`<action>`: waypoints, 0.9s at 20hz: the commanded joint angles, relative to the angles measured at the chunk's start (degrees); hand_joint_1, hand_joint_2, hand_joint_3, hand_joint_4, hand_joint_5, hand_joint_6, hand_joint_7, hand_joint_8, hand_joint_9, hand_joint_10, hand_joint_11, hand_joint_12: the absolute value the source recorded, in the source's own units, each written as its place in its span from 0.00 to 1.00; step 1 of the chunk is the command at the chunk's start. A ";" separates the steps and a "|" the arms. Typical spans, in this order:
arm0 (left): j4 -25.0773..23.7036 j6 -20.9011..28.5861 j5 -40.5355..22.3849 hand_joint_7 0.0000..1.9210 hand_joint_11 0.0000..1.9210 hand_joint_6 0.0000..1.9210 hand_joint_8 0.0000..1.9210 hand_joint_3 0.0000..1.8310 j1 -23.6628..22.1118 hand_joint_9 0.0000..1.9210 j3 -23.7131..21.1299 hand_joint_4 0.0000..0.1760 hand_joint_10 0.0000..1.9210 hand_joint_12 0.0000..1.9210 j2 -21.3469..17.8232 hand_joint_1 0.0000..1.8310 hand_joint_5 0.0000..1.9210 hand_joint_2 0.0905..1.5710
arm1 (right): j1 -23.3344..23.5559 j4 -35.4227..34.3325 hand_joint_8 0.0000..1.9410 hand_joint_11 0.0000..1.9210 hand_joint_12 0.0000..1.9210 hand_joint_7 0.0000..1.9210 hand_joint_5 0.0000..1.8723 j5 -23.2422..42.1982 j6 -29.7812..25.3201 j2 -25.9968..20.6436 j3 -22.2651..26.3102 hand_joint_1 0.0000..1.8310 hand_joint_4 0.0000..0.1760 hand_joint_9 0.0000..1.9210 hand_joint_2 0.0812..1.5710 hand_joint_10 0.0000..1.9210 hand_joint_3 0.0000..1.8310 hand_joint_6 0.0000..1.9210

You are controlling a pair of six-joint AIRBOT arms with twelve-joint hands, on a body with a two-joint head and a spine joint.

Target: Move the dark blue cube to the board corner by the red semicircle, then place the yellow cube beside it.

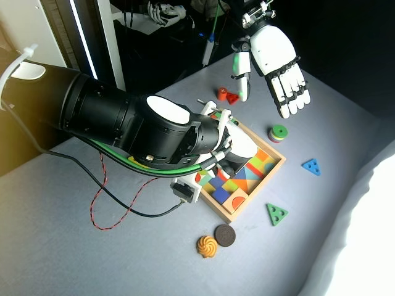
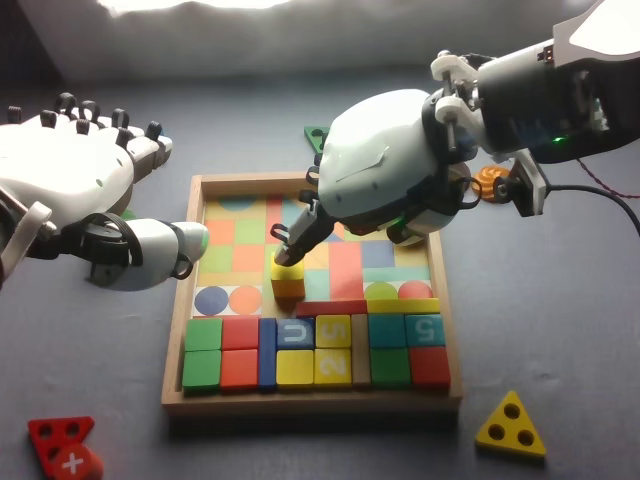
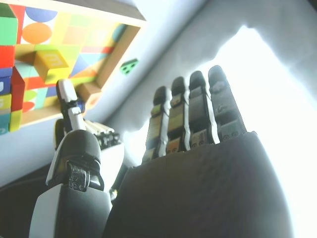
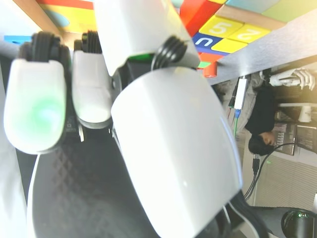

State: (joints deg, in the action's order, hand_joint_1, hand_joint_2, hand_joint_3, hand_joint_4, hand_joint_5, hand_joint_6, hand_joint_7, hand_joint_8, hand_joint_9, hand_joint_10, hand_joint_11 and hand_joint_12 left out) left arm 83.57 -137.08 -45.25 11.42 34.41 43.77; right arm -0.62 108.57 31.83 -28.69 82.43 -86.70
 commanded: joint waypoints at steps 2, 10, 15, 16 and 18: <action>-3.67 -0.14 -2.58 0.06 0.01 0.00 0.00 0.00 -0.61 0.03 0.30 0.00 0.00 0.01 -0.52 0.00 0.06 0.84 | 0.71 -2.58 1.00 0.88 1.00 0.75 0.24 -0.85 0.09 -0.18 -0.17 1.00 0.00 0.83 0.77 1.00 0.00 0.00; -3.73 -0.14 -2.57 0.06 0.01 0.01 0.01 0.00 -0.63 0.03 0.30 0.00 0.01 0.01 -0.51 0.00 0.06 0.84 | -0.20 -2.58 1.00 0.88 1.00 0.76 0.24 -1.44 0.09 -0.06 -0.25 1.00 0.00 0.83 0.78 1.00 0.00 0.00; -3.73 -0.14 -2.57 0.06 0.01 0.00 0.00 0.00 -0.63 0.03 0.29 0.00 0.00 0.01 -0.51 0.00 0.06 0.84 | -1.07 -2.58 1.00 0.87 1.00 0.74 0.26 -1.59 0.02 -0.12 -0.25 1.00 0.00 0.82 0.77 1.00 0.00 0.00; -3.73 -0.14 -2.57 0.05 0.00 0.00 0.00 0.00 -0.63 0.03 0.28 0.00 0.00 0.01 -0.51 0.00 0.05 0.84 | -1.20 -2.58 1.00 0.87 1.00 0.74 0.26 -1.64 0.02 -0.12 -0.25 1.00 0.00 0.82 0.77 1.00 0.00 0.00; -3.73 -0.14 -2.56 0.06 0.00 0.00 0.00 0.00 -0.63 0.03 0.28 0.00 0.00 0.01 -0.51 0.00 0.05 0.84 | -1.23 -2.57 1.00 0.87 1.00 0.74 0.27 -1.65 0.04 -0.21 -0.27 1.00 0.00 0.82 0.76 1.00 0.00 0.00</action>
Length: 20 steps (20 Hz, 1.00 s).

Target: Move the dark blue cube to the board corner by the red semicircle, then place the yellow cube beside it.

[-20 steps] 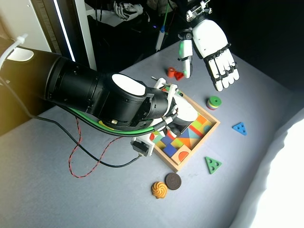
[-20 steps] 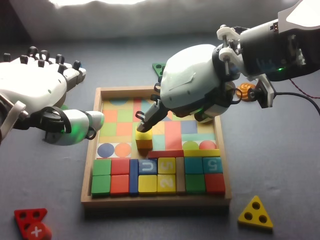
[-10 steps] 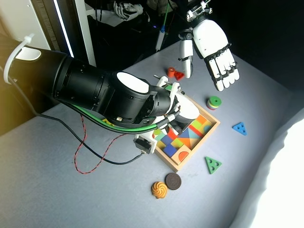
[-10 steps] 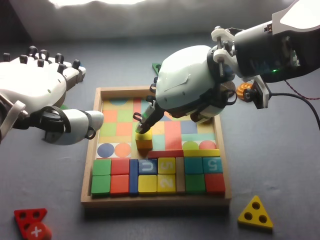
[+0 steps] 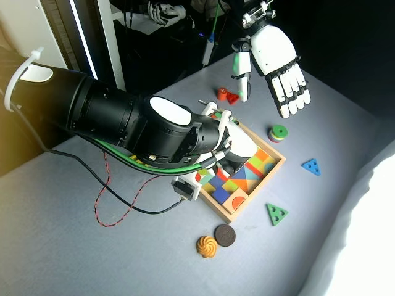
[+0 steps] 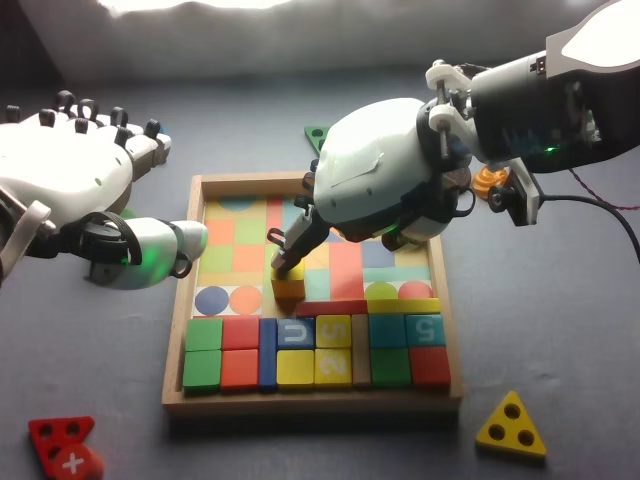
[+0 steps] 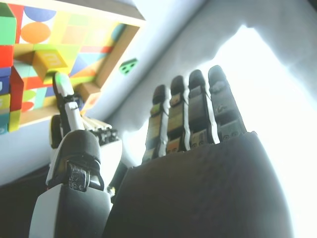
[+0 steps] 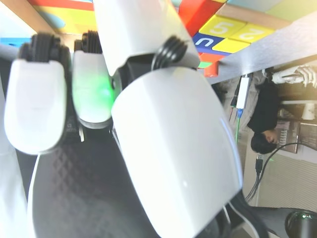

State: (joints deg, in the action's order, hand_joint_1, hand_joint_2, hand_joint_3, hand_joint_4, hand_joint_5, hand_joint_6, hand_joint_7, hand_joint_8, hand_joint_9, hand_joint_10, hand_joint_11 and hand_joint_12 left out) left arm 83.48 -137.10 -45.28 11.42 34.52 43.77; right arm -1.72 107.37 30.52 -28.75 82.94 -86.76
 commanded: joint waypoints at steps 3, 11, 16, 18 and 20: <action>-3.64 -0.12 -2.55 0.07 0.02 0.01 0.00 0.00 -0.65 0.04 0.20 0.00 0.01 0.01 -0.51 0.00 0.06 0.84 | 0.12 -1.37 1.00 0.85 1.00 0.73 0.26 -0.14 0.23 -0.78 -0.82 1.00 0.00 0.80 0.76 1.00 0.00 0.00; -3.58 -0.12 -2.55 0.06 0.01 0.00 0.00 0.00 -0.80 0.03 0.26 0.00 0.00 0.02 -0.50 0.00 0.06 0.84 | 0.68 -1.42 1.00 0.85 1.00 0.72 0.25 1.44 2.28 -1.56 -2.50 1.00 0.00 0.80 0.77 1.00 0.00 0.00; -3.48 -0.12 -2.55 0.06 0.01 0.00 0.00 0.00 -0.79 0.03 0.29 0.00 0.00 0.02 -0.50 0.00 0.06 0.84 | 0.52 -1.45 1.00 0.87 1.00 0.71 0.26 1.89 2.94 -2.58 -3.34 1.00 0.00 0.82 0.77 1.00 0.00 0.00; -3.49 -0.12 -2.55 0.06 0.00 0.00 0.00 0.00 -0.76 0.04 0.28 0.00 0.00 0.02 -0.50 0.00 0.06 0.84 | 0.36 -1.46 1.00 0.86 1.00 0.72 0.26 1.89 2.95 -2.64 -3.94 1.00 0.00 0.80 0.77 1.00 0.00 0.01; -3.53 -0.13 -2.55 0.06 0.00 0.00 0.00 0.00 -0.76 0.03 0.29 0.00 0.00 0.02 -0.50 0.00 0.06 0.84 | 0.31 -1.47 1.00 0.85 1.00 0.69 0.26 1.89 2.94 -2.67 -4.61 0.99 0.00 0.80 0.77 1.00 0.00 0.00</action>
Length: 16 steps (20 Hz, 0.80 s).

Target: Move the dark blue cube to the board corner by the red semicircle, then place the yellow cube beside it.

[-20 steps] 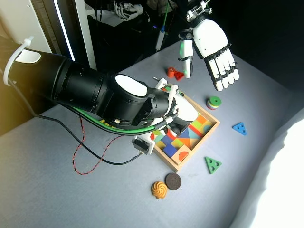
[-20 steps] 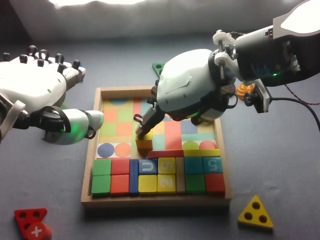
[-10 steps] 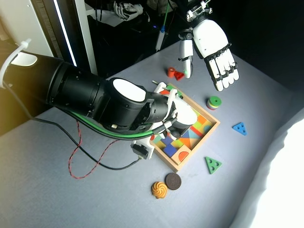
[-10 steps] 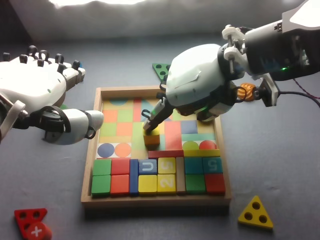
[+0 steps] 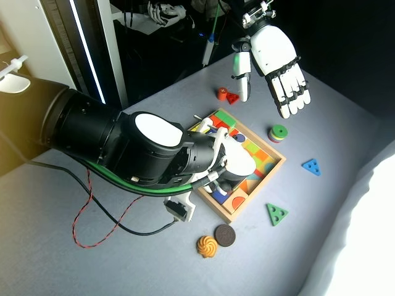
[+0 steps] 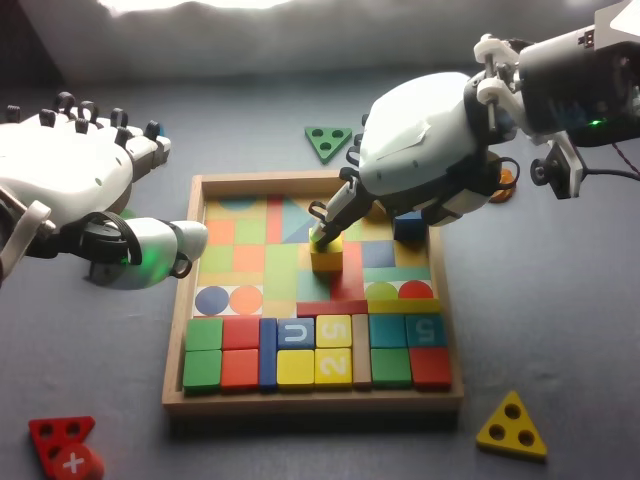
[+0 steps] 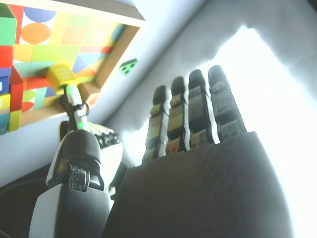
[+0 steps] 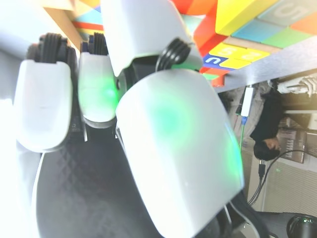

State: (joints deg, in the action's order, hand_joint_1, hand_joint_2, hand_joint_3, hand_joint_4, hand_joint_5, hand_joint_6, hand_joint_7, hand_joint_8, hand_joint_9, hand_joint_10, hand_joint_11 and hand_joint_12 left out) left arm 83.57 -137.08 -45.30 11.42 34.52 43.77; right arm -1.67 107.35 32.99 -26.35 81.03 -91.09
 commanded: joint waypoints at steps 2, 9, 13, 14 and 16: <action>-3.65 -0.15 -2.53 0.06 0.00 0.00 0.00 0.00 -0.76 0.03 0.31 0.00 0.00 0.03 -0.50 0.00 0.06 0.84 | 0.26 -1.46 1.00 0.84 1.00 0.67 0.32 -0.58 0.54 -1.10 -0.64 0.99 0.00 0.79 0.77 1.00 0.00 0.03; -3.79 -0.15 -2.53 0.07 0.00 0.00 0.00 0.00 -0.72 0.05 0.33 0.00 0.00 0.09 -0.50 0.00 0.06 0.84 | 0.04 -1.47 1.00 0.86 1.00 0.72 0.28 -0.64 0.71 -1.32 -2.86 1.00 0.00 0.80 0.76 1.00 0.00 0.00; -3.80 -0.15 -2.53 0.06 0.00 0.00 0.00 0.00 -0.72 0.04 0.32 0.00 0.00 0.05 -0.50 0.00 0.06 0.85 | -0.16 -1.48 1.00 0.84 1.00 0.68 0.28 -1.23 1.17 -1.32 -3.60 1.00 0.00 0.79 0.77 1.00 0.00 0.01; -3.80 -0.15 -2.53 0.06 0.00 0.00 0.00 0.00 -0.73 0.04 0.32 0.00 0.00 0.06 -0.50 0.00 0.06 0.84 | -0.17 -1.48 1.00 0.84 1.00 0.68 0.29 -1.27 1.17 -1.33 -3.67 1.00 0.00 0.79 0.77 1.00 0.00 0.01; -3.80 -0.15 -2.53 0.08 0.00 0.00 0.00 0.00 -0.83 0.05 0.33 0.00 0.00 0.11 -0.50 0.00 0.07 0.84 | -0.17 -1.48 1.00 0.85 1.00 0.71 0.29 -1.44 1.18 -1.34 -3.95 1.00 0.00 0.80 0.76 1.00 0.00 0.01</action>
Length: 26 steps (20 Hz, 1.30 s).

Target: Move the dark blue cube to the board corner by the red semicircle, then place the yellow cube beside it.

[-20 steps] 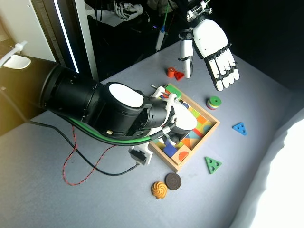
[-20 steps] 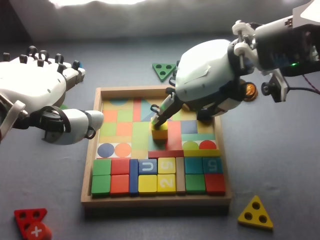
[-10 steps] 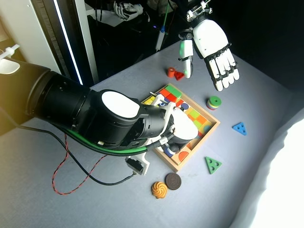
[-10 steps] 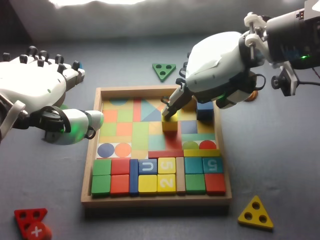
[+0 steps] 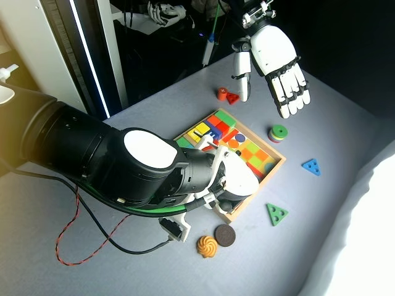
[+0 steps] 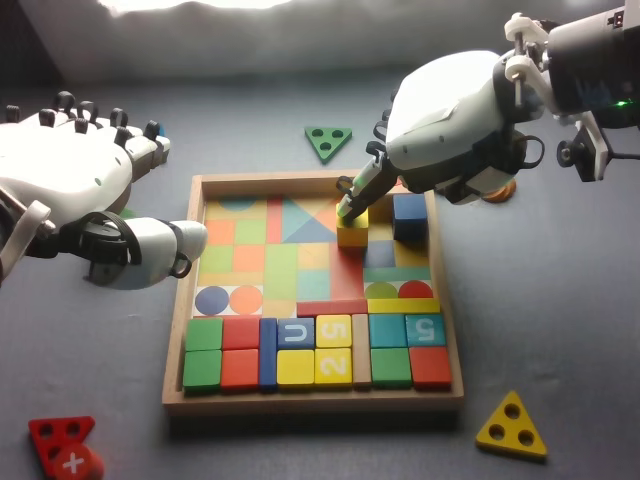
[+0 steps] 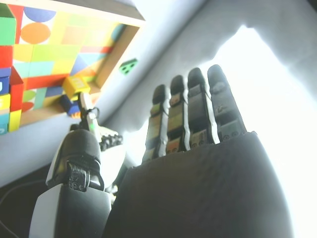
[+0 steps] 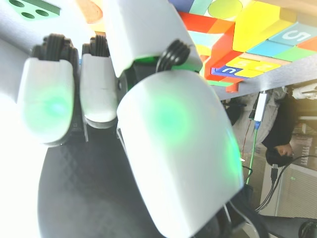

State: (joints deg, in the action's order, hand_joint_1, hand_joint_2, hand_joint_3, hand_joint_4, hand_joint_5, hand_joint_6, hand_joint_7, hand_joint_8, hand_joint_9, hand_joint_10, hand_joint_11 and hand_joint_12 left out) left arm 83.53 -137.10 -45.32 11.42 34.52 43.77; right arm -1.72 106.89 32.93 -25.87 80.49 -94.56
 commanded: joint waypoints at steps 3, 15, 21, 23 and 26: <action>-3.75 -0.12 -2.50 0.07 0.00 0.00 0.00 0.00 -0.90 0.05 0.35 0.00 0.00 0.09 -0.50 0.00 0.06 0.84 | -0.38 -1.02 1.00 0.86 1.00 0.72 0.30 -1.37 0.75 -0.80 -1.41 1.00 0.00 0.80 0.76 1.00 0.00 0.00; -3.74 -0.12 -2.50 0.07 0.00 0.00 0.00 0.00 -1.04 0.05 0.45 0.00 0.00 0.08 -0.51 0.00 0.06 0.84 | -0.09 -1.03 1.00 0.84 1.00 0.71 0.28 -0.86 0.53 -2.89 -2.07 1.00 0.00 0.80 0.76 1.00 0.00 0.00; -3.68 -0.12 -2.50 0.07 0.00 0.00 0.00 0.00 -1.07 0.05 0.45 0.00 0.00 0.06 -0.53 0.00 0.07 0.85 | 0.11 -0.95 1.00 0.85 1.00 0.72 0.29 0.16 -0.12 -3.72 -2.04 1.00 0.00 0.80 0.76 1.00 0.00 0.01; -3.66 -0.12 -2.50 0.08 0.00 0.00 0.00 0.00 -1.11 0.05 0.44 0.00 0.00 0.08 -0.53 0.00 0.07 0.84 | 0.80 -0.95 1.00 0.86 1.00 0.73 0.30 0.33 -0.64 -3.68 -1.81 1.00 0.00 0.81 0.76 1.00 0.00 0.01; -3.64 -0.12 -2.50 0.07 0.00 0.00 0.00 0.00 -1.17 0.05 0.44 0.00 0.00 0.07 -0.53 0.00 0.06 0.84 | 2.98 -0.63 1.00 0.86 1.00 0.73 0.28 0.30 -0.25 -3.30 -1.82 1.00 0.00 0.81 0.78 1.00 0.00 0.00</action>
State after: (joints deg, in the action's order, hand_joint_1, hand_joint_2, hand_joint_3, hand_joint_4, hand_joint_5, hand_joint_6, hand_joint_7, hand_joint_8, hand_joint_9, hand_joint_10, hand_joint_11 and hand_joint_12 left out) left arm 83.57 -137.10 -45.36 10.94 34.63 43.77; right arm 0.69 109.32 34.22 -26.55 77.91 -96.05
